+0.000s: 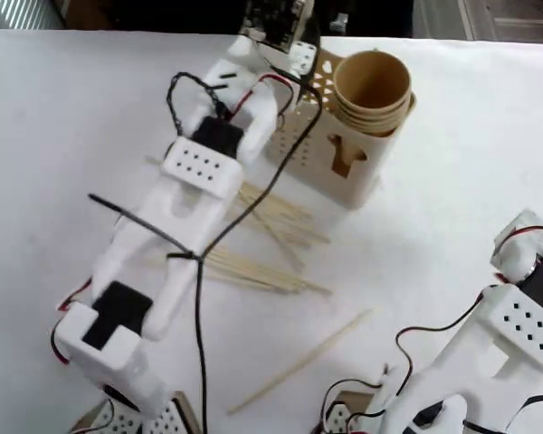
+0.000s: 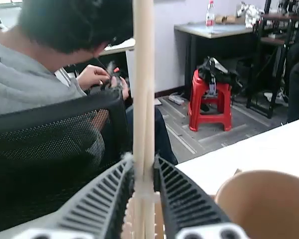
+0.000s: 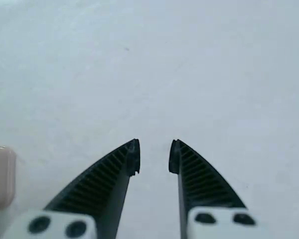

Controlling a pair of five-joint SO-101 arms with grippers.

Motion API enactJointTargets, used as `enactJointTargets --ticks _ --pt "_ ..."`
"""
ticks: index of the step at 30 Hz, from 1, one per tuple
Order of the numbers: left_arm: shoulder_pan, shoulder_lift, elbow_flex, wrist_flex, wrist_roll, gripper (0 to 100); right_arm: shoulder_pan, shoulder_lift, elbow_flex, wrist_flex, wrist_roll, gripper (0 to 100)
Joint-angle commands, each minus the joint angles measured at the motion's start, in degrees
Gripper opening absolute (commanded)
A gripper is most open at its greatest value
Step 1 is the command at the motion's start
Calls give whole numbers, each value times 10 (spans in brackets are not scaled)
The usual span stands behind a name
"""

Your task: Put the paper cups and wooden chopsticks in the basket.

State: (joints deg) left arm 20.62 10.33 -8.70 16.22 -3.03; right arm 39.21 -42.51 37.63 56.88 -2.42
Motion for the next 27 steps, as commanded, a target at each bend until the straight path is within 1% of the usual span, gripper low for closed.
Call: enactJointTargets --ticks 1,4,7,13,14,20,27 --pt "-8 -11 -29 47 6 137 0 -12 -4 -10 -1 105" --pt "-8 -31 -54 127 5 164 0 -12 -4 -9 -1 105" --pt "-9 -47 -84 185 3 165 0 -12 -4 -9 -1 105" --pt "-50 -92 -127 303 -4 163 0 -11 -4 -9 -1 105" --pt "-55 -101 -131 326 -18 162 0 -10 -4 -10 -1 105" --pt "-57 -154 -129 467 -171 161 -1 -7 -4 -10 -1 105" --pt "-53 -180 -129 578 -268 161 -5 -7 -4 -10 -1 106"
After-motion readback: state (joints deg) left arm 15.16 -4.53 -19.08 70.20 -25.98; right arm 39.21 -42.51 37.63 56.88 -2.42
